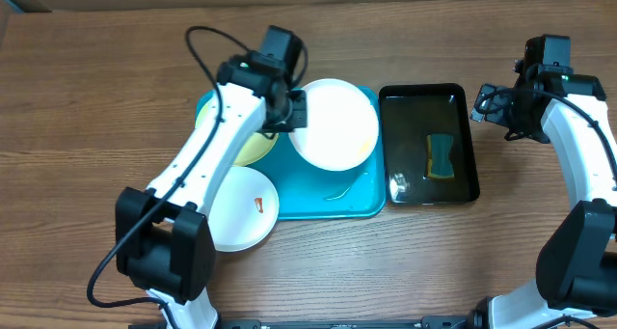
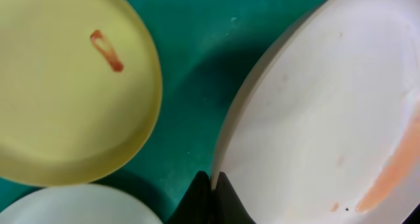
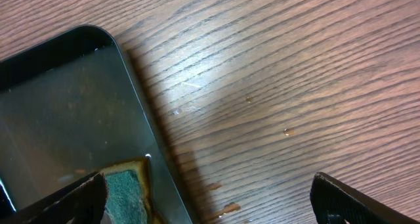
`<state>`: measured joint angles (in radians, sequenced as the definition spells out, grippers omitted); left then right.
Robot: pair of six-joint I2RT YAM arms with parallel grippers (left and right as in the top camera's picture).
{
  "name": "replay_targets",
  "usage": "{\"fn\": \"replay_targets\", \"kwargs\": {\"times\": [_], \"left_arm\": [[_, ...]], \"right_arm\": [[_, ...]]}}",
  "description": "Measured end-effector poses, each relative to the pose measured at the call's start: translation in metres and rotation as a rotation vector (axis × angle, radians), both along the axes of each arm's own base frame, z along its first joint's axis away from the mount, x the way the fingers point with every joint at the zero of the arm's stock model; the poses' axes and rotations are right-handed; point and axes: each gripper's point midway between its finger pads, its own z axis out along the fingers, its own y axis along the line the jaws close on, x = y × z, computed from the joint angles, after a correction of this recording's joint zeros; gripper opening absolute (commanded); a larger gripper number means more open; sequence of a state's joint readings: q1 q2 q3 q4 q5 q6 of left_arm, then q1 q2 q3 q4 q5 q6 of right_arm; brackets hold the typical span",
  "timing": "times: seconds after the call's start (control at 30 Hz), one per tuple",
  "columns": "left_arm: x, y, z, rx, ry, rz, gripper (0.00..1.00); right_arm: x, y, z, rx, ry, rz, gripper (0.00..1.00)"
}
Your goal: Clean dirty plates on tray and stack at the side
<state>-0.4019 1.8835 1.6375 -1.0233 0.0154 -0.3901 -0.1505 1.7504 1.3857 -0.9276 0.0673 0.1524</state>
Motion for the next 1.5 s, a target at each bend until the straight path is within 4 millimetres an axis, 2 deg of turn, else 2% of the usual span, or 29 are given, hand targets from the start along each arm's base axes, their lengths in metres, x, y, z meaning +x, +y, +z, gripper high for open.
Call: {"fn": "replay_targets", "kwargs": {"times": [0.3, 0.53, 0.87, 1.23, 1.5], "left_arm": [[0.014, -0.061, 0.017, -0.058, -0.167, -0.056, 0.04], [0.021, -0.085, 0.03, -0.012, -0.301, -0.07, 0.04], [0.021, -0.126, 0.061, 0.104, -0.552, -0.106, 0.04], [0.009, -0.149, 0.099, 0.334, -0.787, -0.197, 0.04], [0.008, -0.141, 0.121, 0.479, -0.884, -0.164, 0.04]], "right_arm": [[0.0, 0.0, 0.0, 0.0, 0.001, 0.0, 1.0], [0.0, 0.0, 0.0, 0.0, 0.001, -0.001, 1.0], [0.0, 0.0, 0.0, 0.0, 0.001, -0.001, 1.0], [0.0, 0.0, 0.0, 0.001, 0.0, -0.001, 1.0], [0.0, 0.0, 0.0, 0.001, 0.0, -0.001, 1.0]]}}
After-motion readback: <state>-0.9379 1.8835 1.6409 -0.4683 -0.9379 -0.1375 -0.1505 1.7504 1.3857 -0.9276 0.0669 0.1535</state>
